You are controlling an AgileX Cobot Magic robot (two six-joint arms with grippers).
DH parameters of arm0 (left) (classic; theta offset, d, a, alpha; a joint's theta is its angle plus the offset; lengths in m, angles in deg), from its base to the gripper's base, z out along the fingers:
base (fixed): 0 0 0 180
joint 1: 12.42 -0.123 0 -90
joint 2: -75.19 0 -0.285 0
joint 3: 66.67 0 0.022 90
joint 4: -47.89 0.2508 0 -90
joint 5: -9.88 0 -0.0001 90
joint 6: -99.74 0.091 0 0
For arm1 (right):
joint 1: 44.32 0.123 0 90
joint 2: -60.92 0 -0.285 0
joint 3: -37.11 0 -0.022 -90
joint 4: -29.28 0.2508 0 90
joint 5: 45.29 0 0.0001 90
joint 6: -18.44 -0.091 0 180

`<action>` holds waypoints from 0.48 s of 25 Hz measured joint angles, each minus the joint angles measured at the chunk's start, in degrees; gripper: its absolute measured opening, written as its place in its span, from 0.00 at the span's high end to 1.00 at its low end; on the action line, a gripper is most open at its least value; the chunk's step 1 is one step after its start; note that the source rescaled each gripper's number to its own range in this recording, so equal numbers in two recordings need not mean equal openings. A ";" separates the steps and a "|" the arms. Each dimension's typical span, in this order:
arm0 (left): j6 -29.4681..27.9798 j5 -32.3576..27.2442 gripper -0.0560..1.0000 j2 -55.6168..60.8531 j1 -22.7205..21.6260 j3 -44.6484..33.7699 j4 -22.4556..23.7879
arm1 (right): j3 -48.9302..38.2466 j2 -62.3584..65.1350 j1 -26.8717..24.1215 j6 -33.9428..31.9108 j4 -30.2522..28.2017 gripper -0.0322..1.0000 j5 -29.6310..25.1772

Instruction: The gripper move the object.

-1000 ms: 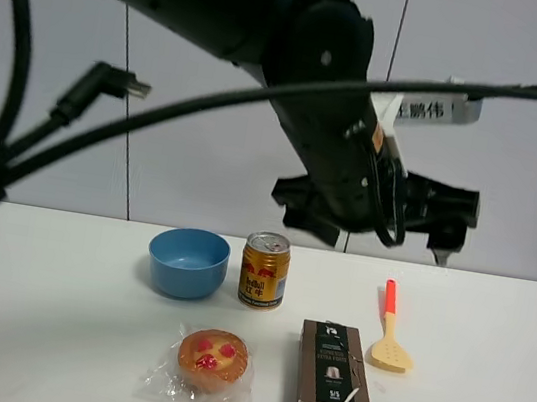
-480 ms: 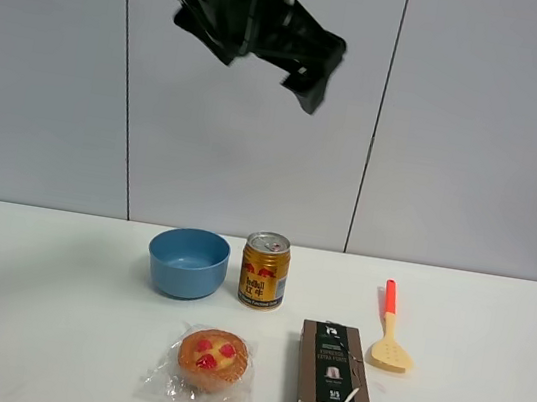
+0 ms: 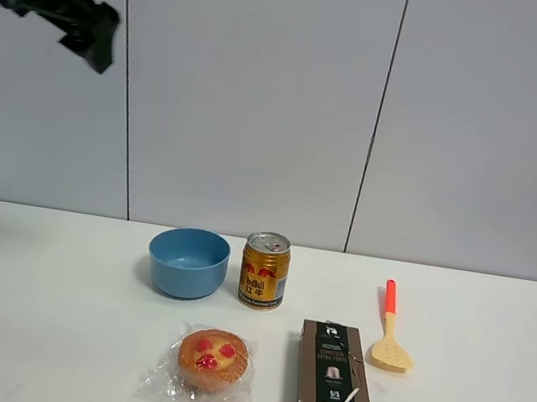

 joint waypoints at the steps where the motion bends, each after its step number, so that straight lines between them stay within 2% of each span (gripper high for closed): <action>1: 0.00 0.00 0.01 2.07 -2.63 -1.97 -0.80 | 0.00 0.00 0.00 0.00 0.00 0.00 0.00; 4: 0.00 -0.33 0.01 9.94 -9.37 -9.72 -3.51 | 0.00 0.00 0.00 0.00 0.00 0.00 0.00; 8: 0.00 -1.69 0.01 24.31 -16.54 -20.41 -9.86 | 0.00 0.00 0.00 0.00 0.00 0.00 0.00; 12: 0.05 -6.71 0.01 40.62 -20.41 -29.84 -13.28 | 0.00 0.00 0.00 0.00 0.00 0.00 0.00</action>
